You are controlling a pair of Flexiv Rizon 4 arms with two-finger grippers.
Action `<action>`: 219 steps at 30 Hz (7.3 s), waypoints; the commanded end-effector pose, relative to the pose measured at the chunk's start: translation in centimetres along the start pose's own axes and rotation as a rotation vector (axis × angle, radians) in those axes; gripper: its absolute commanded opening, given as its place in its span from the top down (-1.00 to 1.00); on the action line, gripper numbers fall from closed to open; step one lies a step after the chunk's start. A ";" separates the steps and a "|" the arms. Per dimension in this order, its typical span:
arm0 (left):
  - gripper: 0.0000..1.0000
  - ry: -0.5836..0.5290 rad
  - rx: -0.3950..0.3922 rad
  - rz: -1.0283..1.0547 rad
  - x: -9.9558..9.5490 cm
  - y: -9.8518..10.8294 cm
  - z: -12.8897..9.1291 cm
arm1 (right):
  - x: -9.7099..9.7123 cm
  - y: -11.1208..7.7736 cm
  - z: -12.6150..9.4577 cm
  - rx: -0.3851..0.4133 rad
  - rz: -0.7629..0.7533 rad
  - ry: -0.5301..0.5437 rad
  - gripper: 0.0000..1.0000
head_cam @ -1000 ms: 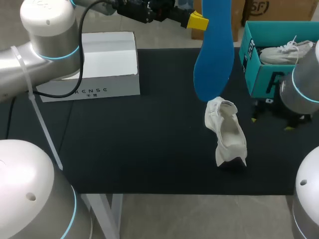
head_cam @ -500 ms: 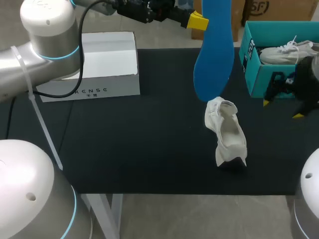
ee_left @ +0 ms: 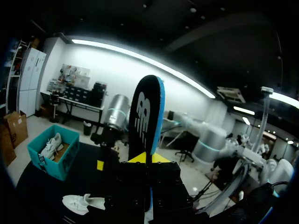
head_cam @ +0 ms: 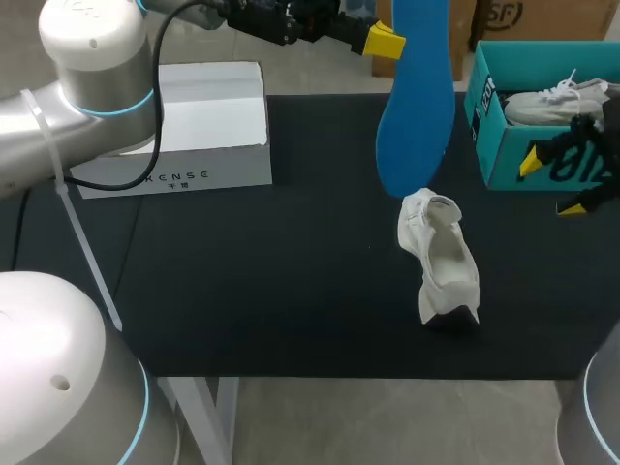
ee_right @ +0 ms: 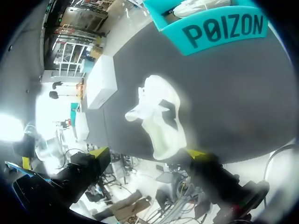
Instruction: Take the shoe out of the shoebox, open the shoe tongue, remove and reinsert the insole, then place the shoe into the shoebox
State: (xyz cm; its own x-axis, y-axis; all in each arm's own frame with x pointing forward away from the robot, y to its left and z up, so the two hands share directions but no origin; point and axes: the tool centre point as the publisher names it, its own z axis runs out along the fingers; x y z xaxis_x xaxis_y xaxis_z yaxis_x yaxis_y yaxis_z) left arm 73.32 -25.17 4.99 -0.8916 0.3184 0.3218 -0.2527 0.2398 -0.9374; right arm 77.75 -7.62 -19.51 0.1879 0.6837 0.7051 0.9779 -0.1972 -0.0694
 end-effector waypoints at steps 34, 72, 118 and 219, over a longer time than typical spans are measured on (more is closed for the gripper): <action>1.00 0.001 -0.003 0.000 -0.1 0.0 0.0 | 12.0 -6.3 8.5 0.191 -0.003 0.541 -1.00; 1.00 -0.137 -0.125 0.450 1.4 1.1 6.3 | 13.9 -5.7 9.7 0.230 -0.081 0.594 -1.00; 1.00 -0.182 -0.215 0.834 3.9 4.8 12.3 | 13.9 -5.7 9.7 0.230 -0.081 0.594 -1.00; 1.00 -0.036 -0.802 1.576 2.2 16.3 6.1 | 14.0 -5.8 9.2 0.228 -0.081 0.597 -1.00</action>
State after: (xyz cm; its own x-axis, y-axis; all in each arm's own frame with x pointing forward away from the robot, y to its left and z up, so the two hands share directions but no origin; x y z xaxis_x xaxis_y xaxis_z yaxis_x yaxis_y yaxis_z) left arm 64.93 -26.37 -10.45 -0.0955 0.6519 -0.7522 0.9938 0.1051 -0.0350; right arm 75.72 9.76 -15.94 0.0934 0.1646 0.9819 0.9940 0.0403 -0.1013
